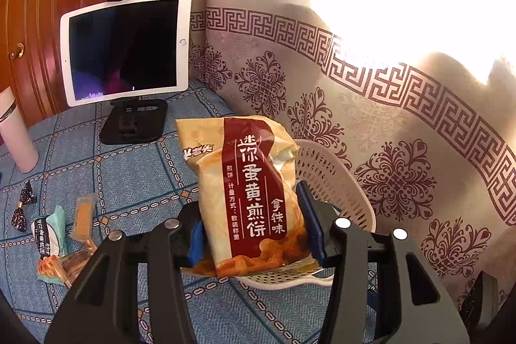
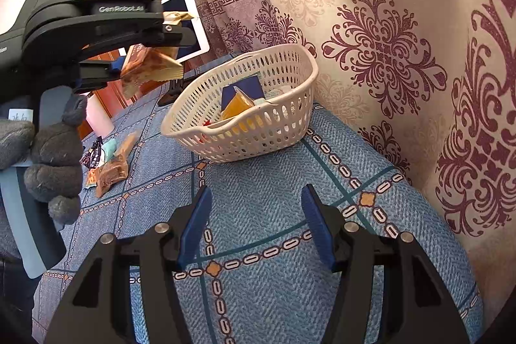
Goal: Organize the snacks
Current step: 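Carry the egg-cookie bag into the white basket and open the left gripper, then move the open left gripper toward the dark sequined bow-shaped candy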
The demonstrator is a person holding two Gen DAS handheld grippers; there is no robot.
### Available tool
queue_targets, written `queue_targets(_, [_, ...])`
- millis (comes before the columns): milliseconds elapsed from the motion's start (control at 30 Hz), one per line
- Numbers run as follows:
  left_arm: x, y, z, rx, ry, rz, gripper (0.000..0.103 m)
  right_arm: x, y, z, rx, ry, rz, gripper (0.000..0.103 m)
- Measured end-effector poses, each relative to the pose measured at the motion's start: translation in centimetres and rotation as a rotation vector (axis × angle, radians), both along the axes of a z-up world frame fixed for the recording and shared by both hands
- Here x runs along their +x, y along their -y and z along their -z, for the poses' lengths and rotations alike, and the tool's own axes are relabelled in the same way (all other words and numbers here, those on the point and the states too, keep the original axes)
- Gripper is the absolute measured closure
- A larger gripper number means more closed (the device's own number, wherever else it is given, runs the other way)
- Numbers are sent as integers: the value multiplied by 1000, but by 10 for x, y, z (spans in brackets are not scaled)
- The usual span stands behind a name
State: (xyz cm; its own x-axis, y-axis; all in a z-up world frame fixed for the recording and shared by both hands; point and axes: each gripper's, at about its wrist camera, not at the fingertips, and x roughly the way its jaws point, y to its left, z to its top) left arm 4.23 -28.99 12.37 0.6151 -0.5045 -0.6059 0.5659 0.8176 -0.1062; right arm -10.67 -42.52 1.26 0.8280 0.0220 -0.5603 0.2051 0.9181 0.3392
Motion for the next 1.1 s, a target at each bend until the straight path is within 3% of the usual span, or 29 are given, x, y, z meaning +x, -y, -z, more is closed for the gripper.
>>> queue_targets(167, [7,20,3,-15,-18,38,51,0,0,1,-1,-6,0,45])
queue_targets(233, [9,24,5,-32,-19,49,33,1,0,1,-2,-8,1,45])
queue_targets(267, [10,25,5,-41,-12,44,12,1,0,1,-1,-9,1,45])
queue_targets(300, [9,23,5,-52,1,37,10,2,0,2,-1,-11,0,45])
queue_targets(733, [9,-9,0,-28,36,-33,10,5,-4,2,-18,-20,-6,45])
queue_targets(1100, [15,-42,3,-35,13,-115,10,7,-15,3,-18,-30,-43,45])
